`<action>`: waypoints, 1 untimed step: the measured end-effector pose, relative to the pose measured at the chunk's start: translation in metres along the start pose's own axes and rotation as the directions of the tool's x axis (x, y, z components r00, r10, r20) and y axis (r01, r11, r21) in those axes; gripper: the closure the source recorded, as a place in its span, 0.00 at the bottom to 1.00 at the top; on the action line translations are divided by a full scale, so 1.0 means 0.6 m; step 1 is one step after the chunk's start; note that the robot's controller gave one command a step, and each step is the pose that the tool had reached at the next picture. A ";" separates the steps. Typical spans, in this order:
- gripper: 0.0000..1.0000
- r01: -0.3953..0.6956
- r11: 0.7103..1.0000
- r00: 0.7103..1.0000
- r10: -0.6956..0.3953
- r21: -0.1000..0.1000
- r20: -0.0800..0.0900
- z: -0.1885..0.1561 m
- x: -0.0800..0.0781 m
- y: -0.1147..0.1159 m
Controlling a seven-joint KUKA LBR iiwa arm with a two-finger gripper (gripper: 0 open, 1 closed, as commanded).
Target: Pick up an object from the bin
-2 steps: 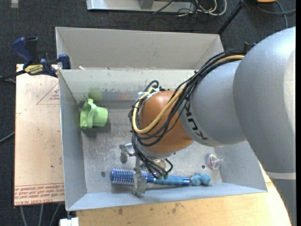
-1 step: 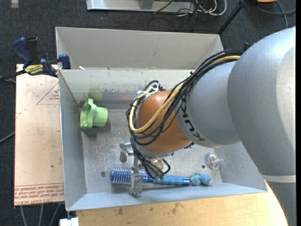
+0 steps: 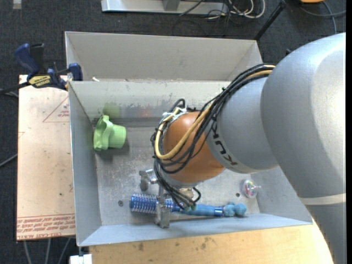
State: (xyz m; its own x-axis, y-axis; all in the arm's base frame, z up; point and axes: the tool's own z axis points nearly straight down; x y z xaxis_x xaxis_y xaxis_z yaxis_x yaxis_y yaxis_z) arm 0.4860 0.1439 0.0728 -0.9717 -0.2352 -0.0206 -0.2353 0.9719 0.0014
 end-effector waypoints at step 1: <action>0.00 -0.003 1.000 1.000 0.003 -0.001 0.004 -0.001 -0.003 0.000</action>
Offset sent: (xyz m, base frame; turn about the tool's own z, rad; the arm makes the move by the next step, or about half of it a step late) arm 0.0000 0.0000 0.0000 0.0000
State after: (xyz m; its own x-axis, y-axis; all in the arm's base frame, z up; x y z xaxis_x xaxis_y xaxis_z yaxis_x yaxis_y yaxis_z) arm 0.4875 0.1444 0.0733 -0.9722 -0.2327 -0.0245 -0.2328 0.9725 0.0026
